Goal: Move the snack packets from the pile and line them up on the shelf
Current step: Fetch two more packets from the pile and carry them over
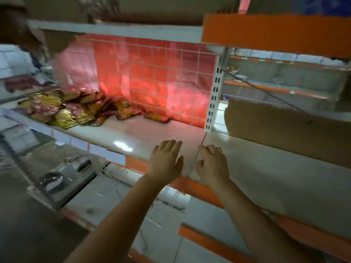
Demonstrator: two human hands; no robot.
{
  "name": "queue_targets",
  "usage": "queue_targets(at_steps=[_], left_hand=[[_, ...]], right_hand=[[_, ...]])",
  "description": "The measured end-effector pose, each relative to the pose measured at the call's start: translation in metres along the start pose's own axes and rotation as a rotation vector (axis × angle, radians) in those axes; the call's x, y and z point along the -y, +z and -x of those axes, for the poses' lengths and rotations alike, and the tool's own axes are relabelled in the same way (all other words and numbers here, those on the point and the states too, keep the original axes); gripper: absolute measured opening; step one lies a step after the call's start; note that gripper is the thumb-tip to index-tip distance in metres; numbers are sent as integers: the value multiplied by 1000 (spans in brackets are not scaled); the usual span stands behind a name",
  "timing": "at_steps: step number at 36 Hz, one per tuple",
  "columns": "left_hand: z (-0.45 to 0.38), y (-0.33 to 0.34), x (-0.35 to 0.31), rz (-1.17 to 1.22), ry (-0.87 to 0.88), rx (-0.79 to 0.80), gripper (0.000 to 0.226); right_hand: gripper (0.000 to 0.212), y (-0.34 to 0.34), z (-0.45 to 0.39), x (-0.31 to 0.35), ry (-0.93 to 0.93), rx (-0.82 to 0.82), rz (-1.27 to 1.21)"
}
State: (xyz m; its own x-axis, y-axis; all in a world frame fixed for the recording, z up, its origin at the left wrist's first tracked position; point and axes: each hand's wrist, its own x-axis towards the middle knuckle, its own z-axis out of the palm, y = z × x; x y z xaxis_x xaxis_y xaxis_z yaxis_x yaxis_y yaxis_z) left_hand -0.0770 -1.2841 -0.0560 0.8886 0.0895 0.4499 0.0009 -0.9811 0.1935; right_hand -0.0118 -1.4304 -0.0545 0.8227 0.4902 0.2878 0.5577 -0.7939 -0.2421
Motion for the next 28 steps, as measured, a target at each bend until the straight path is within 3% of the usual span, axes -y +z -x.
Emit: queue_targets(at_steps=[8,19,24,28], left_hand=[[29,-44,130,14,-85,-65,44],[17,-42,280,2,-213,-77,45],[-12,-35,357,-18,-305,-45,47],[-37,-32,418,29,-415,8,44]], right_hand=[[48,49,-35,133,-70,38,-79],[49,116,-119,220,-72,97,-51],[47,156,-187,250,-19,122,-86],[36,180,-243,269,174,98,-237]])
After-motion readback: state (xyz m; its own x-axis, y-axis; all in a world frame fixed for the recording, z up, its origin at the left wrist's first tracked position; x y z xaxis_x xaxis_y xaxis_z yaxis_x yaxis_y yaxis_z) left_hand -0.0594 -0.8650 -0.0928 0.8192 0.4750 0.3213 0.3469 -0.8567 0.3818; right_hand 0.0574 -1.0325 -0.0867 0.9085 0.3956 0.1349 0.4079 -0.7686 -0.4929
